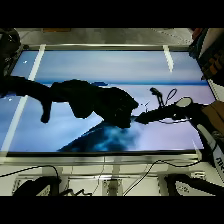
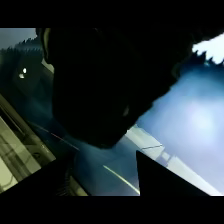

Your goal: Fold the clothes and pants, and hang the long-sleeved shirts on hangers.

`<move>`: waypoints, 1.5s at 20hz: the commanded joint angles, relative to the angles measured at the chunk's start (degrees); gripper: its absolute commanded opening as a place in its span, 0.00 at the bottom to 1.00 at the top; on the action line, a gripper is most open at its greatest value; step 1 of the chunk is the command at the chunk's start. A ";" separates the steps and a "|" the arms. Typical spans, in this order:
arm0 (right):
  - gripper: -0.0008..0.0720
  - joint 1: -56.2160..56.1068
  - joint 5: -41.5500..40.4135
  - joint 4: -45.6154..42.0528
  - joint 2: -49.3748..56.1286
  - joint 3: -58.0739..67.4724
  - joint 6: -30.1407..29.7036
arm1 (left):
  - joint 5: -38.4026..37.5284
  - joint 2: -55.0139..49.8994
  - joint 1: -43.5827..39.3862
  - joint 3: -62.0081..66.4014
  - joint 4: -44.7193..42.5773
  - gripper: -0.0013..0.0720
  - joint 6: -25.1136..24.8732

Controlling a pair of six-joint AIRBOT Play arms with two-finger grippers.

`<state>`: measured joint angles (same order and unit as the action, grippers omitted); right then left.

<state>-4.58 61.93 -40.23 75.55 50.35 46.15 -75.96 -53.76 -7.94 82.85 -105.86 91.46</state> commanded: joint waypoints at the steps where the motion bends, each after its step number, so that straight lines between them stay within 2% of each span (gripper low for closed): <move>1: 0.63 -8.52 -15.37 1.16 0.07 -1.70 2.19 | -0.94 -0.42 7.15 -0.07 -0.59 0.06 -0.46; 4: 0.63 -10.10 -24.96 0.52 0.39 -1.01 2.21 | -1.97 -1.07 9.05 -0.15 -0.57 0.06 -0.46; 6: 0.63 -9.92 -24.65 0.07 2.29 0.59 2.99 | -1.86 -1.11 9.03 -1.03 -0.59 0.06 -0.48; 9: 0.68 -9.92 -18.73 -0.98 7.39 4.61 4.37 | -1.92 -1.70 9.03 -2.10 -0.59 0.06 -0.48; 16: 0.68 -10.49 -7.87 -1.86 12.90 10.91 3.74 | -1.92 -4.57 9.01 -2.10 -0.57 0.06 -0.46; 22: 0.68 -13.79 11.50 -5.25 13.05 10.91 0.59 | -1.95 -5.81 9.03 -2.10 -0.63 0.06 -1.33; 24: 0.68 -14.25 17.40 -5.07 13.03 10.91 0.57 | -2.03 -5.81 9.18 -2.10 -0.66 0.06 -3.89; 27: 0.68 -16.09 18.67 -4.96 13.03 10.91 0.52 | -2.19 -5.81 9.94 -2.10 -2.14 0.06 -4.09; 30: 0.68 -18.34 11.47 -5.03 13.03 10.91 -0.87 | -2.36 -5.81 11.19 -2.10 -2.14 0.06 -4.07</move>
<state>-21.10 76.42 -45.17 88.53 61.19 46.24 -78.11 -59.55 2.37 80.77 -107.57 87.96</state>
